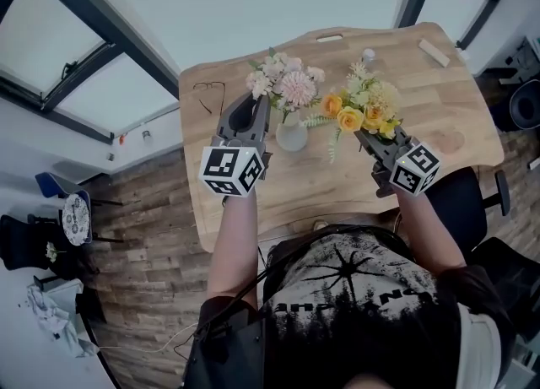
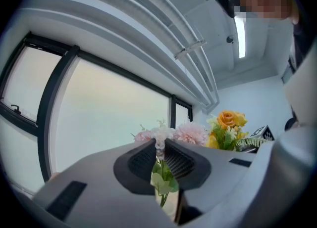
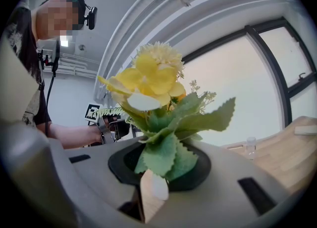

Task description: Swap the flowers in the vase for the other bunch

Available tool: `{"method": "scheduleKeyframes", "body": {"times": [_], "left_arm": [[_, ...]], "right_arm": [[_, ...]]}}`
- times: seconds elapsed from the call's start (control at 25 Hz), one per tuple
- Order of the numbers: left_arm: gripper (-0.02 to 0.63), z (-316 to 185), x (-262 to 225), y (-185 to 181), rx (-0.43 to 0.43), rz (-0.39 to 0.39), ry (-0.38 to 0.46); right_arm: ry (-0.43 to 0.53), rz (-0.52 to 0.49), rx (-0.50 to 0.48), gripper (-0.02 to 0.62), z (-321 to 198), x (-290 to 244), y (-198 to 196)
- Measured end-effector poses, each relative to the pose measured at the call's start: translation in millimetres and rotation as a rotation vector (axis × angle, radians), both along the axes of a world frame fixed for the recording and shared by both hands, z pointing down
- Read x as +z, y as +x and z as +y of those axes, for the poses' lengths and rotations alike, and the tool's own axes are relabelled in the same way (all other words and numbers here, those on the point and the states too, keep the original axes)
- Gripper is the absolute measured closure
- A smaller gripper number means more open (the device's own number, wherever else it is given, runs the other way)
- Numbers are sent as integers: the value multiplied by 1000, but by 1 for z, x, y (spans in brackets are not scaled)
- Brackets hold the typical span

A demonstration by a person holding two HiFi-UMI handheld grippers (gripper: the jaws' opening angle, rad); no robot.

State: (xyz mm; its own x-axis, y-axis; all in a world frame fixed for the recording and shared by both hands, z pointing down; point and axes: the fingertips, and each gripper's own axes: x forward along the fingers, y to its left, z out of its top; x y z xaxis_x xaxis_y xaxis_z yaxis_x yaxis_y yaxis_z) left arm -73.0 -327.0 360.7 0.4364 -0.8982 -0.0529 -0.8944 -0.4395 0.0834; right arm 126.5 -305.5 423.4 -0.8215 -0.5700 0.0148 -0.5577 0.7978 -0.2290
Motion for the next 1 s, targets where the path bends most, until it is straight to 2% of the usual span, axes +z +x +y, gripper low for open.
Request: {"method": "scheduleKeyframes", "body": {"times": [0.4,1.0], "left_arm": [[546,13,-55,-18,-53,18,98],[546,40,-105,-44,-127,17,173]], "right_arm": [[32,-21,-57,511,-3,-11,-8],[55,-30,-157,512,5,-24,-41]]}}
